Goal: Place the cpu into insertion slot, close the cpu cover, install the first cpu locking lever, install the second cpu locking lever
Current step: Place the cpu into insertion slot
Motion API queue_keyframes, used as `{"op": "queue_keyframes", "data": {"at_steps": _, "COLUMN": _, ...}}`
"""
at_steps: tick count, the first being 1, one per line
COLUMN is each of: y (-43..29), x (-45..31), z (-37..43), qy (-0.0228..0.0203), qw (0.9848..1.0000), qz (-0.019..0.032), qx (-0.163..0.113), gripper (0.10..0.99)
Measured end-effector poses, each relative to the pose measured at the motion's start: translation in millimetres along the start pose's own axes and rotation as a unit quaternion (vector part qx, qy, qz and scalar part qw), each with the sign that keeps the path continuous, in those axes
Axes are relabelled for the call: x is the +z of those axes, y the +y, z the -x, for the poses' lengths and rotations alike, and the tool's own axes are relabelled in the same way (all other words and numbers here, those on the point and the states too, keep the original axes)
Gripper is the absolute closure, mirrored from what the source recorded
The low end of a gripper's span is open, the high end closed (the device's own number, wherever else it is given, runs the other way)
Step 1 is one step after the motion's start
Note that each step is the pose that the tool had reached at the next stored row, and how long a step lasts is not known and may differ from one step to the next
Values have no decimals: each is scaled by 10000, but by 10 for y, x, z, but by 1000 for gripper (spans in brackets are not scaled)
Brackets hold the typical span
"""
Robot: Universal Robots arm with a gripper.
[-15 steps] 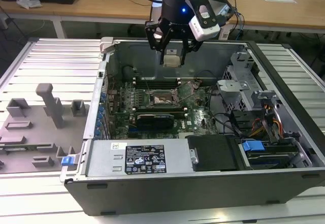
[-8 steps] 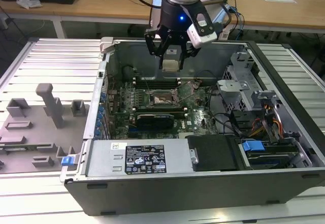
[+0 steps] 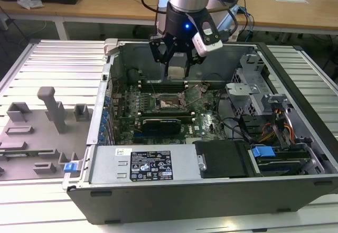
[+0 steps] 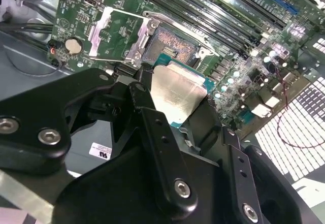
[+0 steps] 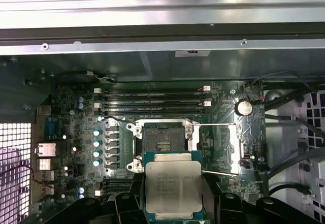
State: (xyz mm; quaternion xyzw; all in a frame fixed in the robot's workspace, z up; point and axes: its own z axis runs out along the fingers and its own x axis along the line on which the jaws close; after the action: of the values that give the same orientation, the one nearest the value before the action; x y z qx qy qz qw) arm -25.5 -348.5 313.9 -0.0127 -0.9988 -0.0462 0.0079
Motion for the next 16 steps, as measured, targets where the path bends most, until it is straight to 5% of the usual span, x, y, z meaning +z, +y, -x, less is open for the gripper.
{"op": "queue_keyframes", "data": {"at_steps": 10, "y": -16, "x": 171, "z": -12, "qy": -3, "qw": 10000, "qz": 9, "qx": 24, "gripper": 545}}
{"op": "queue_keyframes", "data": {"at_steps": 16, "y": -17, "x": 185, "z": -12, "qy": -59, "qw": 9980, "qz": 19, "qx": 630, "gripper": 545}}
